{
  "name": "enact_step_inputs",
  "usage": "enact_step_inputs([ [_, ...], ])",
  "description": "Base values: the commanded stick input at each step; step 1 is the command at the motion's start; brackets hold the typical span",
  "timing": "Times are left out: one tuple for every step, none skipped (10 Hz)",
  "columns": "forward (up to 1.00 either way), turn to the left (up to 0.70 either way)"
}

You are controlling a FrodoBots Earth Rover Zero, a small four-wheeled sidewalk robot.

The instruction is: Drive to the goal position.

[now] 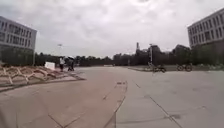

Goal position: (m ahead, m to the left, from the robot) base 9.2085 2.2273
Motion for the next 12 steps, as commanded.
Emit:
enact_step_inputs([
  [0.7,0.13],
  [0.7,0.14],
  [0.7,0.1],
  [0.7,0.0],
  [0.7,0.0],
  [0.7,0.12],
  [0.7,0.0],
  [0.7,0.0],
  [0.7,0.07],
  [0.7,0.14],
  [0.7,0.14],
  [0.7,0.14],
])
